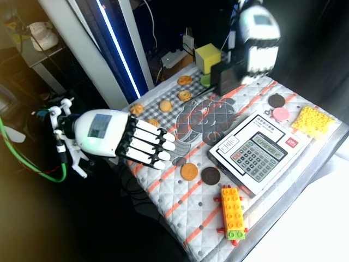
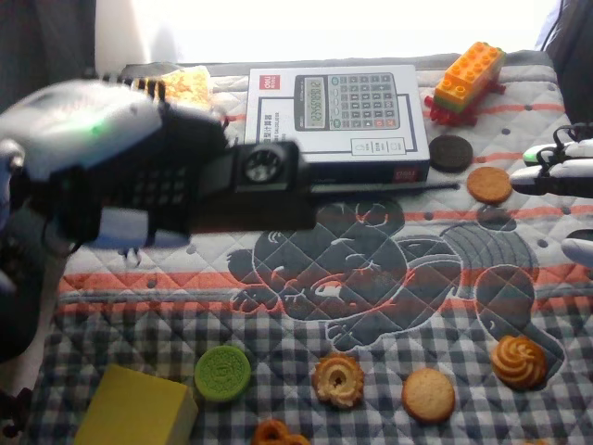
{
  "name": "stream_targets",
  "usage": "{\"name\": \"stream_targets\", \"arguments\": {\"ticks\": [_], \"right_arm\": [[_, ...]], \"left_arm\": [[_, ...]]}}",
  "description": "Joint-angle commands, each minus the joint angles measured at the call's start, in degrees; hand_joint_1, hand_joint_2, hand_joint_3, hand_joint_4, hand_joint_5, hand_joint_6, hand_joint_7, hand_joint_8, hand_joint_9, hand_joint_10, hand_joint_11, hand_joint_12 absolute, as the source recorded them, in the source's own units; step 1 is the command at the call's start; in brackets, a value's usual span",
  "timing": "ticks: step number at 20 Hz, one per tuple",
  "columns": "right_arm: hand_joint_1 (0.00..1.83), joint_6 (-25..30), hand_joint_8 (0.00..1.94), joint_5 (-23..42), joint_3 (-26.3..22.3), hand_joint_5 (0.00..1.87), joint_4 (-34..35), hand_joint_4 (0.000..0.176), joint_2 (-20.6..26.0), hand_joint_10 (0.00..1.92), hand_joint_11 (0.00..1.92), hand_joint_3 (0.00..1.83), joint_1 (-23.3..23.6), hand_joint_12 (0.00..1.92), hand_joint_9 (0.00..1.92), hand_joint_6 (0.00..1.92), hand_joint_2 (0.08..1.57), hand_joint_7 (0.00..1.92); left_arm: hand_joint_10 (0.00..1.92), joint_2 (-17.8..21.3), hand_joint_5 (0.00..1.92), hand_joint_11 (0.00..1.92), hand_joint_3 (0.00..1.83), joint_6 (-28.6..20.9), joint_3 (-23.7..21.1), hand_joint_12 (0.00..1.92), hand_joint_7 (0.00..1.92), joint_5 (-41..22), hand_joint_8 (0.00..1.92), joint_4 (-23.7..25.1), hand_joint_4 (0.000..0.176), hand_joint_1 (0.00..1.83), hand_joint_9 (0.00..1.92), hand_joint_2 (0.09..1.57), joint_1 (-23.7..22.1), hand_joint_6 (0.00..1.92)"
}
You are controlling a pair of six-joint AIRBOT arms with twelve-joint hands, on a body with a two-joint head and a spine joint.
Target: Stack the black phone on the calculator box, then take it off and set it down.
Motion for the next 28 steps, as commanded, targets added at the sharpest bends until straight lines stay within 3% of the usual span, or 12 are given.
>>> {"name": "stream_targets", "arguments": {"ticks": [1,2,3,6,11,12,16,20,21,23,25,28], "right_arm": [[0.34,-0.1,0.00,6.8,0.1,0.56,1.2,0.000,0.0,0.00,0.69,0.00,0.3,0.06,0.60,0.00,1.37,0.51],[0.33,-0.1,0.00,6.8,0.2,0.56,1.2,0.000,-0.1,0.00,0.67,0.00,0.3,0.06,0.60,0.00,1.37,0.51],[0.33,-0.1,0.01,6.8,0.2,0.56,1.2,0.000,-0.3,0.01,0.70,0.00,0.3,0.07,0.62,0.00,1.38,0.52],[0.36,-0.1,0.01,6.8,0.5,0.56,1.1,0.012,-0.6,0.00,0.68,0.00,0.5,0.06,0.62,0.00,1.38,0.55],[0.37,-0.1,0.00,6.8,0.9,0.54,0.8,0.012,-1.3,0.00,0.68,0.00,0.6,0.08,0.59,0.00,1.37,0.51],[0.34,-0.1,0.00,6.8,1.0,0.55,0.7,0.021,-1.5,0.00,0.67,0.00,0.6,0.07,0.58,0.00,1.37,0.52],[0.35,-0.1,0.00,6.8,1.6,0.54,0.3,0.018,-2.3,0.00,0.61,0.00,0.9,0.05,0.55,0.00,1.37,0.52],[0.35,-0.1,0.00,6.8,1.9,0.56,0.1,0.011,-2.9,0.01,0.67,0.00,0.9,0.07,0.59,0.01,1.37,0.54],[0.34,-0.1,0.00,6.8,1.9,0.57,0.1,0.015,-2.9,0.01,0.66,0.00,0.9,0.07,0.59,0.01,1.37,0.54],[0.35,0.0,0.00,6.8,1.9,0.57,0.1,0.020,-3.0,0.01,0.65,0.00,0.9,0.06,0.59,0.00,1.37,0.54],[0.34,0.1,0.00,6.8,1.9,0.57,0.1,0.029,-3.1,0.00,0.64,0.00,1.0,0.06,0.58,0.00,1.37,0.54],[0.36,0.2,0.00,6.8,1.9,0.56,0.1,0.028,-3.1,0.00,0.65,0.00,0.9,0.06,0.59,0.00,1.37,0.54]], "left_arm": [[0.90,-0.9,1.02,0.90,0.00,-0.5,1.5,1.25,1.14,-7.1,0.80,0.4,0.000,1.27,1.07,1.07,-2.8,0.90],[0.86,-2.6,1.11,0.95,0.00,-0.5,3.4,1.35,1.13,-5.3,0.81,0.4,0.016,1.25,1.13,1.05,-5.3,0.76],[1.02,-4.3,1.19,0.99,0.00,-0.6,5.2,1.50,1.08,-3.6,0.98,0.3,0.000,1.26,1.13,1.05,-7.4,0.54],[1.05,-10.3,1.11,0.92,0.00,-0.8,11.3,1.53,1.05,1.3,1.07,0.2,0.000,1.26,1.08,1.08,-12.6,0.63],[0.69,-17.4,1.03,0.91,0.00,-0.8,18.9,1.17,1.16,6.3,0.78,-1.3,0.000,1.25,1.12,1.06,-16.0,0.85],[0.97,-19.0,1.03,0.79,0.00,-0.8,20.6,1.17,1.12,6.9,0.76,-2.1,0.000,1.36,1.03,1.06,-16.2,0.87],[1.01,-25.4,1.02,0.86,0.00,-0.8,27.7,0.98,1.11,8.9,0.70,-5.2,0.000,1.39,1.06,1.06,-17.1,0.86],[0.90,-29.0,1.08,0.74,0.00,-0.8,31.9,1.32,1.00,10.6,1.11,-7.8,0.000,1.25,0.98,1.09,-17.4,0.69],[1.19,-29.5,1.07,0.79,0.00,-0.8,32.4,1.56,0.91,10.9,1.29,-7.9,0.000,1.26,0.92,1.12,-17.4,0.65],[0.95,-30.1,0.89,0.52,0.00,-0.7,32.8,1.41,0.89,10.9,1.27,-7.9,0.000,1.21,0.75,1.16,-17.4,0.99],[0.59,-30.1,0.67,0.39,0.00,-0.8,32.7,1.26,0.63,10.9,0.39,-7.9,0.000,1.04,0.64,0.97,-17.1,0.15],[0.16,-30.1,0.51,0.17,0.00,-0.8,32.4,1.20,0.54,10.2,0.00,-8.1,0.053,0.90,0.56,0.91,-16.3,0.00]]}}
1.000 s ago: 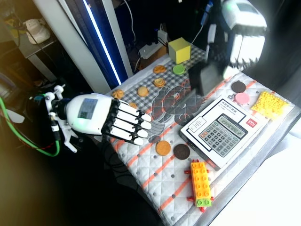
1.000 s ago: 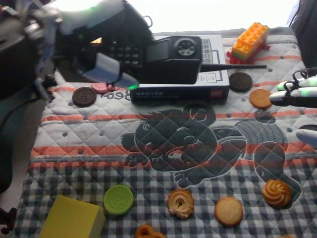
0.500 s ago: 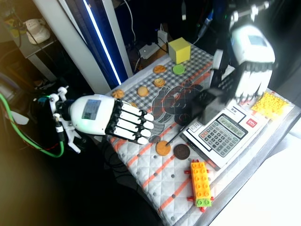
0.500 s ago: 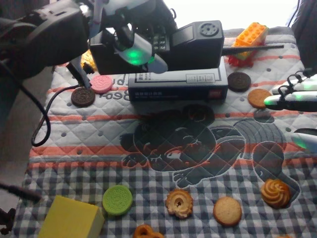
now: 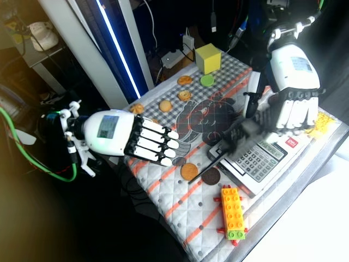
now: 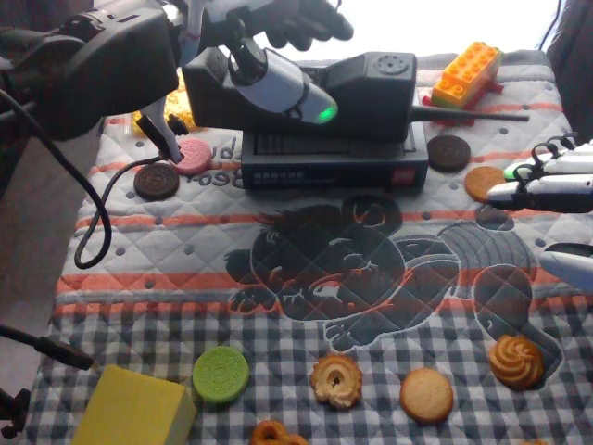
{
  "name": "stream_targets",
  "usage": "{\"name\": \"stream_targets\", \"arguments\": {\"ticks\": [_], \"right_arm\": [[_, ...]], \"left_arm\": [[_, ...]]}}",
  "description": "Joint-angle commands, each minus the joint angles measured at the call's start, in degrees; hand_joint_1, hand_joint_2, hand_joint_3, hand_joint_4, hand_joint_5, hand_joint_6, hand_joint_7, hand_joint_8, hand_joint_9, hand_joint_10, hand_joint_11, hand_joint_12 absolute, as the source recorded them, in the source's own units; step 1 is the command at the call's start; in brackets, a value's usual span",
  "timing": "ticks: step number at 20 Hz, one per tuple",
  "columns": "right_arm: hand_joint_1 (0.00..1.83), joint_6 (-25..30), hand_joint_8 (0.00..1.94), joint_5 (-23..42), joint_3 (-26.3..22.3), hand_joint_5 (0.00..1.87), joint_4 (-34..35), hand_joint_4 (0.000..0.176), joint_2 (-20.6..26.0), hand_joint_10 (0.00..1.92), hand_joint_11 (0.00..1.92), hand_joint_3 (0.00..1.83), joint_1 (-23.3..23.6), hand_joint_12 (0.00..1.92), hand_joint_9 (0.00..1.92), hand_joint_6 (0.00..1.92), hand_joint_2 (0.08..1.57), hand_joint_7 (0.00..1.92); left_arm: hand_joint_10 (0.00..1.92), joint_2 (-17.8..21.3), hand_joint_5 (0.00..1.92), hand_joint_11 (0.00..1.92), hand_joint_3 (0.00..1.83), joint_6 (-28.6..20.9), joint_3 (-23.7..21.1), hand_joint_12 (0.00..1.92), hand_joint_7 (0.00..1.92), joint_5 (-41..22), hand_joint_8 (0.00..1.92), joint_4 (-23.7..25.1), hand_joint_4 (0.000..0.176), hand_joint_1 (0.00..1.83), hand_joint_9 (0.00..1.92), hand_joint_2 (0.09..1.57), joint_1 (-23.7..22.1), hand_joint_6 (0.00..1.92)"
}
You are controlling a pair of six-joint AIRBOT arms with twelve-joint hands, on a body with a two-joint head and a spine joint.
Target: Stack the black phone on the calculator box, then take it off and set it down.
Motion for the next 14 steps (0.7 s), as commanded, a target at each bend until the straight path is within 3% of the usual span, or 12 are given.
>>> {"name": "stream_targets", "arguments": {"ticks": [1,2,3,4,5,8,9,10,11,12,13,14], "right_arm": [[0.42,0.2,0.00,6.8,0.2,0.57,1.0,0.007,0.1,0.00,0.63,0.00,0.6,0.05,0.58,0.00,1.37,0.54],[0.42,0.3,0.00,6.8,0.2,0.57,1.0,0.007,0.1,0.00,0.63,0.00,0.6,0.05,0.58,0.00,1.37,0.54],[0.42,0.3,0.00,6.8,0.2,0.56,1.0,0.024,0.1,0.01,0.65,0.00,0.6,0.06,0.58,0.00,1.36,0.53],[0.42,0.3,0.00,6.8,0.2,0.56,1.0,0.024,0.1,0.01,0.65,0.00,0.6,0.06,0.58,0.00,1.36,0.53],[0.43,0.4,0.00,6.8,0.2,0.56,1.0,0.019,0.0,0.00,0.63,0.00,0.6,0.05,0.57,0.00,1.36,0.53],[0.42,1.5,0.00,8.6,0.1,0.56,1.0,0.010,0.0,0.00,0.60,0.00,0.8,0.04,0.55,0.00,1.36,0.52],[0.44,2.4,0.00,10.5,0.1,0.57,1.1,0.016,0.0,0.00,0.61,0.00,0.8,0.05,0.55,0.00,1.37,0.52],[0.44,3.0,0.00,12.0,0.2,0.57,1.2,0.016,0.1,0.00,0.61,0.00,0.8,0.05,0.55,0.00,1.37,0.52],[0.38,3.4,0.01,13.3,0.1,0.58,1.4,0.044,0.1,0.00,0.58,0.01,0.9,0.03,0.56,0.00,1.38,0.54],[0.38,3.5,0.01,14.8,0.1,0.58,1.8,0.044,0.1,0.00,0.58,0.01,1.1,0.03,0.56,0.00,1.38,0.54],[0.40,3.5,0.01,15.8,0.1,0.58,2.1,0.016,0.1,0.01,0.57,0.00,1.7,0.03,0.58,0.00,1.39,0.56],[0.39,3.5,0.00,16.0,0.1,0.55,2.2,0.061,0.0,0.00,0.53,0.00,2.4,0.01,0.53,0.00,1.36,0.52]], "left_arm": [[0.10,0.3,0.45,0.13,0.00,-0.2,-0.2,1.21,0.49,-6.5,0.00,0.0,0.062,0.90,0.55,0.89,-0.1,0.00],[0.10,0.5,0.45,0.13,0.00,-0.2,-0.5,1.21,0.49,-6.6,0.00,0.0,0.062,0.90,0.55,0.89,0.0,0.00],[0.02,1.0,0.33,0.01,0.00,-0.1,-1.1,1.10,0.35,-6.9,0.00,0.0,0.107,0.83,0.41,0.85,0.2,0.00],[0.02,1.6,0.33,0.01,0.00,-0.1,-1.9,1.10,0.35,-7.6,0.00,0.0,0.107,0.83,0.41,0.85,0.4,0.00],[0.00,2.7,0.23,0.00,0.00,-0.1,-3.3,0.90,0.27,-8.9,0.00,0.0,0.170,0.77,0.31,0.83,0.9,0.00],[0.00,6.3,0.21,0.00,0.00,-0.2,-8.1,0.79,0.24,-13.3,0.00,1.5,0.155,0.78,0.26,0.80,2.0,0.00],[0.00,8.3,0.12,0.00,0.00,-0.2,-10.7,0.52,0.19,-15.9,0.00,2.2,0.174,0.73,0.19,0.82,2.7,0.00],[0.00,9.8,0.12,0.00,0.00,-0.2,-12.6,0.52,0.19,-18.3,0.00,2.6,0.174,0.73,0.19,0.82,3.3,0.00],[0.01,11.3,0.06,0.00,0.00,-0.8,-14.1,0.32,0.17,-20.2,0.01,3.0,0.176,0.71,0.13,0.81,4.0,0.00],[0.01,13.1,0.06,0.00,0.00,-2.4,-16.3,0.32,0.17,-23.2,0.01,3.7,0.176,0.71,0.13,0.81,5.2,0.00],[0.01,15.0,0.04,0.00,0.00,-4.9,-18.3,0.38,0.19,-26.8,0.00,4.4,0.176,0.70,0.15,0.81,7.0,0.00],[0.00,16.5,0.07,0.00,0.00,-6.8,-19.8,0.47,0.22,-29.5,0.00,4.7,0.176,0.73,0.17,0.77,8.4,0.00]]}}
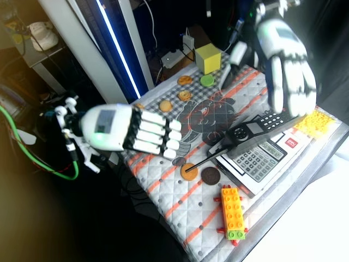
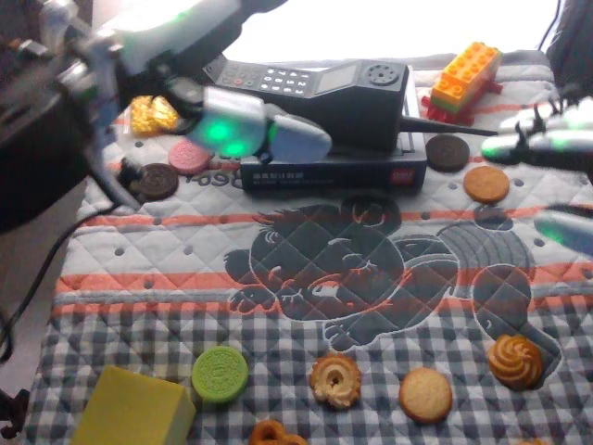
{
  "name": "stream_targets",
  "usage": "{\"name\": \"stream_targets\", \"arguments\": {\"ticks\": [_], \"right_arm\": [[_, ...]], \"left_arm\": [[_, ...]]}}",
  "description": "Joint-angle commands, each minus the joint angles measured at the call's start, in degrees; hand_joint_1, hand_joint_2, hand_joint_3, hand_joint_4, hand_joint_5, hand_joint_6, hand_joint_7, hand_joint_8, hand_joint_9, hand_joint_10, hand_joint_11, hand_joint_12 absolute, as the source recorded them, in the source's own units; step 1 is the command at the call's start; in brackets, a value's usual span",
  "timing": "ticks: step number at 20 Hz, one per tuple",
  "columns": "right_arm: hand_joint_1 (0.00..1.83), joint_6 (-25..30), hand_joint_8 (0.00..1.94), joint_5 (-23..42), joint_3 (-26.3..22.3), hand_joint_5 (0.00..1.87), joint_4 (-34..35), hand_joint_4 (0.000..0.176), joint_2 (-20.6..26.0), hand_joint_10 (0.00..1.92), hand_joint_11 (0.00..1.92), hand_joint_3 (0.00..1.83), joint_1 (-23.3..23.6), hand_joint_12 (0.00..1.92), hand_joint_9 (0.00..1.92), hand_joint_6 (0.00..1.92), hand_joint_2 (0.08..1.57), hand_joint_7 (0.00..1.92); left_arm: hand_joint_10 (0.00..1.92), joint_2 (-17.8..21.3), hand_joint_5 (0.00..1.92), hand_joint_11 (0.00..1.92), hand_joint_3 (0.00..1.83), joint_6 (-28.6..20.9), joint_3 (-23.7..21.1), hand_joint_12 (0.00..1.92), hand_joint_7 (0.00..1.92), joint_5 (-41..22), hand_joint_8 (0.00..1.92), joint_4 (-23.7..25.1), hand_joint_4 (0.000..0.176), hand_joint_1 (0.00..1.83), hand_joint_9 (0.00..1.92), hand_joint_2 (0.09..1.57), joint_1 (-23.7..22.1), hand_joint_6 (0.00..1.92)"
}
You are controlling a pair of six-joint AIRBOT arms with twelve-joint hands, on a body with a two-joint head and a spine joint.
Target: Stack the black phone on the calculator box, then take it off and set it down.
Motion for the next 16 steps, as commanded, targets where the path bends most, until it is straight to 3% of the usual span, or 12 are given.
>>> {"name": "stream_targets", "arguments": {"ticks": [1,3,4,5,6,7,8,9,10,13,15,16], "right_arm": [[0.39,0.2,0.00,7.9,0.4,0.55,1.4,0.061,-0.2,0.00,0.53,0.00,1.2,0.01,0.53,0.00,1.36,0.52],[0.52,0.2,0.01,7.8,1.3,0.57,1.6,0.049,-1.1,0.01,0.56,0.00,2.8,0.02,0.56,0.01,1.31,0.56],[0.61,0.2,0.01,7.7,1.8,0.55,1.8,0.055,-1.7,0.01,0.59,0.00,3.6,0.04,0.58,0.00,1.29,0.56],[0.66,0.2,0.00,6.1,2.8,0.55,1.9,0.075,-2.6,0.01,0.67,0.00,5.3,0.10,0.64,0.00,1.25,0.56],[0.66,0.2,0.00,4.5,3.6,0.55,1.9,0.075,-3.3,0.01,0.67,0.00,6.7,0.10,0.64,0.00,1.25,0.56],[0.51,0.2,0.00,1.9,5.0,0.50,1.9,0.074,-4.7,0.00,0.56,0.01,8.8,0.06,0.53,0.00,1.27,0.50],[0.51,0.2,0.00,-1.0,6.8,0.48,1.7,0.063,-6.5,0.00,0.51,0.01,11.5,0.04,0.49,0.00,1.28,0.48],[0.55,0.2,0.00,-1.1,6.8,0.45,1.7,0.071,-6.5,0.00,0.49,0.00,11.6,0.04,0.47,0.00,1.26,0.46],[0.57,0.2,0.00,-2.5,7.7,0.43,1.4,0.089,-7.4,0.00,0.48,0.00,13.4,0.03,0.45,0.00,1.24,0.43],[0.62,0.2,0.00,-9.3,11.5,0.31,0.9,0.141,-11.0,0.00,0.46,0.00,19.0,0.03,0.40,0.00,1.17,0.37],[0.62,0.1,0.00,-14.1,14.1,0.27,-0.3,0.155,-13.6,0.01,0.51,0.00,22.5,0.07,0.44,0.00,1.11,0.38],[0.62,0.1,0.00,-17.5,15.6,0.24,-1.8,0.172,-15.3,0.01,0.30,0.00,25.4,0.54,0.43,0.00,1.08,0.37]], "left_arm": [[0.00,1.9,0.07,0.00,0.00,-1.8,-1.2,0.47,0.22,-11.9,0.00,0.9,0.176,0.73,0.17,0.77,1.0,0.00],[0.01,5.7,0.07,0.00,0.00,-3.0,-5.0,0.18,0.13,-17.6,0.01,0.6,0.175,0.80,0.10,0.79,5.3,0.00],[0.00,7.3,0.11,0.00,0.01,-3.0,-7.0,0.11,0.12,-20.0,0.01,-0.2,0.172,0.82,0.08,0.81,7.7,0.01],[0.01,8.8,0.07,0.00,0.00,-3.0,-9.0,0.08,0.14,-23.0,0.01,-1.9,0.176,0.82,0.11,0.77,10.9,0.00],[0.01,9.6,0.07,0.00,0.00,-3.0,-10.0,0.08,0.14,-24.7,0.01,-3.0,0.176,0.82,0.11,0.77,12.9,0.00],[0.00,10.7,0.05,0.00,0.00,-3.3,-11.7,0.01,0.03,-28.0,0.00,-5.0,0.125,0.80,0.02,0.77,16.7,0.00],[0.00,12.3,0.05,0.00,0.00,-6.6,-14.0,0.00,0.02,-33.1,0.00,-6.4,0.110,0.81,0.00,0.77,22.3,0.00],[0.00,12.3,0.05,0.00,0.00,-6.8,-14.1,0.00,0.03,-33.1,0.01,-6.4,0.119,0.81,0.00,0.79,22.4,0.00],[0.00,13.2,0.04,0.00,0.01,-10.7,-14.9,0.00,0.05,-35.6,0.02,-6.4,0.136,0.81,0.00,0.81,25.1,0.00],[0.00,14.6,0.04,0.00,0.02,-19.4,-15.6,0.00,0.07,-39.2,0.01,-6.4,0.115,0.79,0.01,0.84,30.3,0.00],[0.00,14.8,0.03,0.00,0.01,-22.8,-15.6,0.00,0.06,-40.3,0.01,-6.7,0.112,0.75,0.00,0.84,32.1,0.00],[0.00,14.9,0.04,0.00,0.01,-23.7,-15.5,0.00,0.06,-40.6,0.01,-7.1,0.116,0.76,0.00,0.84,32.7,0.00]]}}
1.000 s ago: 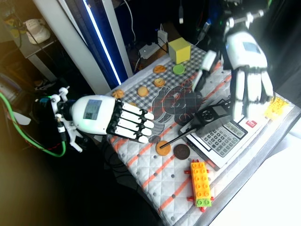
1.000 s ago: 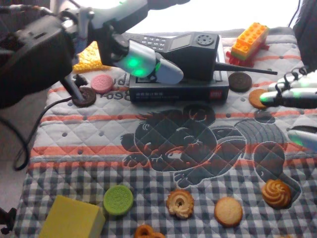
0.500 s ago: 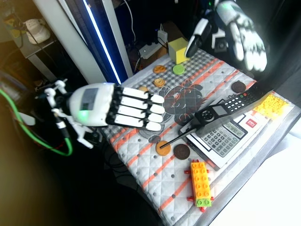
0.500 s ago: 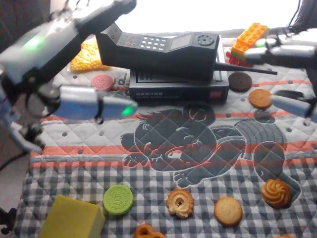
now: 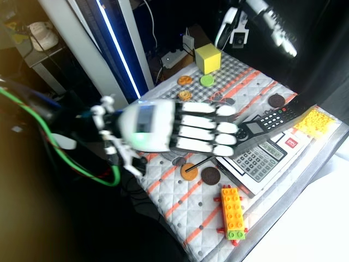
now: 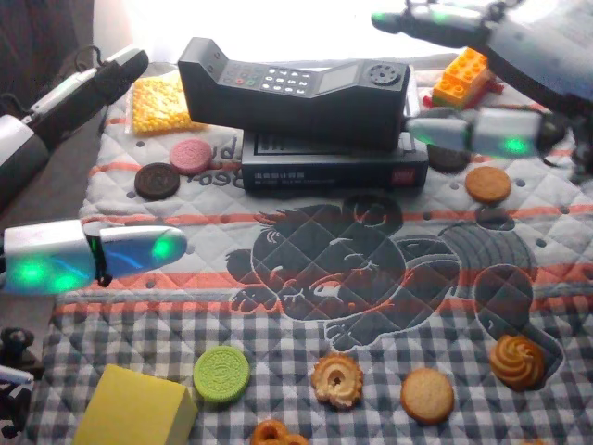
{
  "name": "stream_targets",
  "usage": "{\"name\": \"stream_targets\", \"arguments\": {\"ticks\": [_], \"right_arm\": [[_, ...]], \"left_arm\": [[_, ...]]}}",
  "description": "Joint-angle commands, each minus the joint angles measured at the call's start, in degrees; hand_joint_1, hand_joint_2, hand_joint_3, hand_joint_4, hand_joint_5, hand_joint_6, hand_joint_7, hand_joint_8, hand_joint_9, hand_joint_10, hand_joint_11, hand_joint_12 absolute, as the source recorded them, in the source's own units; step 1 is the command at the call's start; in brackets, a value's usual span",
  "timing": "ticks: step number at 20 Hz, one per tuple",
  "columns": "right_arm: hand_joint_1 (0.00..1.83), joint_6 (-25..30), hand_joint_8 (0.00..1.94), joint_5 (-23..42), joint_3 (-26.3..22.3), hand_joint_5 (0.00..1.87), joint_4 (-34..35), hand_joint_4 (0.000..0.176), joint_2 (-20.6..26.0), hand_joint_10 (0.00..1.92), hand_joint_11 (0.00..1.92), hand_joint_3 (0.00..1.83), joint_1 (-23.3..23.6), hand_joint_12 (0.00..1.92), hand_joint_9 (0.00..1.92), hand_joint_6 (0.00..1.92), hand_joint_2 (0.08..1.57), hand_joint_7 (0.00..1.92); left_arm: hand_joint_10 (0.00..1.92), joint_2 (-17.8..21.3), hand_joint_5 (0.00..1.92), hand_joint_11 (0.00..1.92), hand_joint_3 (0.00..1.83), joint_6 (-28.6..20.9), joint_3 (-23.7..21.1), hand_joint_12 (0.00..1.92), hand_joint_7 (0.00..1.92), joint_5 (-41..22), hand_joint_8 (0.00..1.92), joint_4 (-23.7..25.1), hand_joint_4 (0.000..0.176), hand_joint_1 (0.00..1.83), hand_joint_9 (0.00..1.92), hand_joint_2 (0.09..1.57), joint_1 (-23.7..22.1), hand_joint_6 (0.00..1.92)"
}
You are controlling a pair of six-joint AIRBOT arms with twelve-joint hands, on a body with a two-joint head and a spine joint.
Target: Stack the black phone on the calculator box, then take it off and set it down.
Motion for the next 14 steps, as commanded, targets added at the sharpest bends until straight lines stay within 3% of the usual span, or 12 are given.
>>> {"name": "stream_targets", "arguments": {"ticks": [1,2,3,4,6,9,11,12,14], "right_arm": [[0.60,-0.2,0.00,3.1,0.6,0.23,-0.7,0.175,-0.5,0.03,0.21,0.00,1.9,1.05,0.52,0.00,1.06,0.39],[0.63,-1.0,0.00,1.5,1.3,0.24,-0.9,0.174,-0.7,0.04,0.24,0.00,3.5,1.24,0.58,0.00,1.04,0.39],[0.67,-2.4,0.00,-0.3,2.1,0.26,-1.0,0.174,-1.9,0.06,0.34,0.00,4.9,1.30,0.67,0.00,1.02,0.42],[0.68,-2.8,0.00,-1.0,2.5,0.27,-1.0,0.176,-2.4,0.06,0.36,0.00,5.4,1.31,0.68,0.00,1.02,0.42],[0.69,-2.9,0.01,-2.7,3.6,0.29,-0.9,0.176,-3.6,0.08,0.41,0.00,6.0,1.39,0.73,0.00,1.03,0.43],[0.71,-2.9,0.03,-5.2,5.3,0.35,-0.9,0.176,-5.0,0.05,0.28,0.00,6.3,1.35,0.67,0.02,1.04,0.51],[0.79,-2.9,0.01,-6.3,6.1,0.43,-0.8,0.128,-5.6,0.03,0.26,0.00,6.3,1.25,0.67,0.01,1.03,0.56],[0.80,-2.9,0.01,-6.6,6.5,0.45,-0.6,0.113,-5.9,0.03,0.29,0.00,6.3,1.25,0.69,0.01,1.02,0.57],[0.82,-2.9,0.01,-7.4,7.2,0.53,-0.5,0.055,-6.6,0.03,0.34,0.00,6.6,1.21,0.77,0.01,1.02,0.67]], "left_arm": [[0.00,0.3,0.05,0.00,0.02,-0.7,0.1,0.00,0.07,-7.9,0.01,0.3,0.117,0.75,0.00,0.85,-0.3,0.00],[0.01,0.1,0.05,0.01,0.01,-0.7,0.4,0.00,0.09,-7.6,0.01,0.0,0.095,0.78,0.03,0.85,-0.2,0.01],[0.01,-0.4,0.05,0.00,0.01,-1.1,0.9,0.00,0.08,-6.7,0.01,-0.1,0.088,0.78,0.03,0.85,-0.3,0.01],[0.01,-0.7,0.06,0.00,0.00,-1.4,1.1,0.00,0.08,-6.4,0.01,-0.1,0.101,0.81,0.02,0.84,-0.3,0.01],[0.00,-1.2,0.09,0.00,0.00,-2.7,1.8,0.00,0.09,-5.7,0.01,-0.1,0.084,0.84,0.02,0.82,-0.3,0.01],[0.00,-1.5,0.09,0.00,0.00,-5.6,2.5,0.00,0.09,-5.5,0.01,-0.1,0.086,0.82,0.02,0.83,-0.1,0.01],[0.01,-1.6,0.08,0.00,0.00,-5.7,2.5,0.00,0.09,-5.5,0.00,-0.1,0.082,0.82,0.03,0.83,0.0,0.01],[0.01,-1.8,0.09,0.00,0.00,-5.7,2.6,0.00,0.09,-5.5,0.00,-0.1,0.088,0.82,0.03,0.83,0.0,0.01],[0.00,-2.1,0.10,0.00,0.00,-6.3,2.9,0.00,0.09,-5.5,0.00,-0.1,0.091,0.82,0.03,0.83,0.0,0.01]]}}
